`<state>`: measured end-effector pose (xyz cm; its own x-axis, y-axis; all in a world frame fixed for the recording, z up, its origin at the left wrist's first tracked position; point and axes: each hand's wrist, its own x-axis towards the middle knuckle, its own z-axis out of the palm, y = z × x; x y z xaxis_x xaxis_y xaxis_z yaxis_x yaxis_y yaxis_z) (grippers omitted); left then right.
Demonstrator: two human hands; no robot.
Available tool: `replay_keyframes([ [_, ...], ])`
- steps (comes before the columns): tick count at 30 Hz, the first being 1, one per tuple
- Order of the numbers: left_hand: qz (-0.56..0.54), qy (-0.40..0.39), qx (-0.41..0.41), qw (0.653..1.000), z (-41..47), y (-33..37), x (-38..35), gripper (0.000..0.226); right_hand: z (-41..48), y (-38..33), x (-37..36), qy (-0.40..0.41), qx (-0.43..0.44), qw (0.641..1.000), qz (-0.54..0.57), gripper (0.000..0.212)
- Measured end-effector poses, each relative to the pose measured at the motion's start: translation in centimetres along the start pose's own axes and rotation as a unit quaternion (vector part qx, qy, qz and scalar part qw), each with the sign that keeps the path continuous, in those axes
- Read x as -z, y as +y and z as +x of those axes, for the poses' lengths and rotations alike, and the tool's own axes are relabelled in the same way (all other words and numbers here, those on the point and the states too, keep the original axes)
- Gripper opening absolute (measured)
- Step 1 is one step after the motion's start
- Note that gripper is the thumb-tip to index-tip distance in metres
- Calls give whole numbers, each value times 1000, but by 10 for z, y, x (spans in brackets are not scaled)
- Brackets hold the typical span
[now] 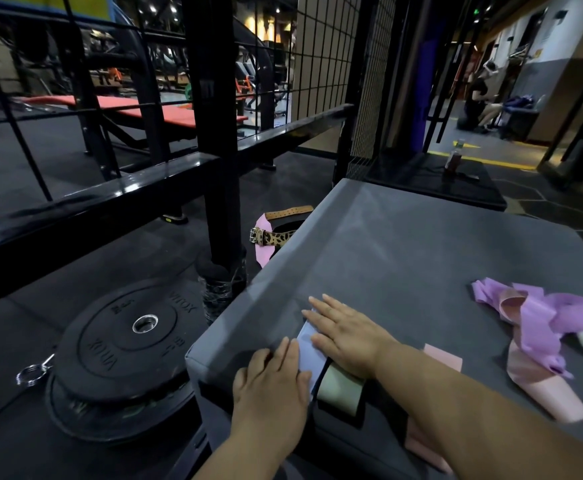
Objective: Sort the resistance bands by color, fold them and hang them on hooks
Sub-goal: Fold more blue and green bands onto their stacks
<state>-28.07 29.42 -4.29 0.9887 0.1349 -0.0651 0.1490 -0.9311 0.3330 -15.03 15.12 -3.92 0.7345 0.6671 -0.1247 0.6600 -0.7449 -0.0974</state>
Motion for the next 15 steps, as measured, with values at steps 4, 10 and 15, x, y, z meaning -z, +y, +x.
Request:
replay_keyframes([
  [4, 12, -11, 3, 1000, -2, -2, -4, 55, 0, 1, -2, -3, -5, 1000, 9, 57],
  [10, 5, -18, 4, 1000, -3, -2, -3, 55, 2, 0, 4, 26, 4, 999, 19, 56],
  [15, -8, -13, 2, 1000, -3, -2, -3, 55, 7, 2, 5, 21, 18, 999, 28, 53],
])
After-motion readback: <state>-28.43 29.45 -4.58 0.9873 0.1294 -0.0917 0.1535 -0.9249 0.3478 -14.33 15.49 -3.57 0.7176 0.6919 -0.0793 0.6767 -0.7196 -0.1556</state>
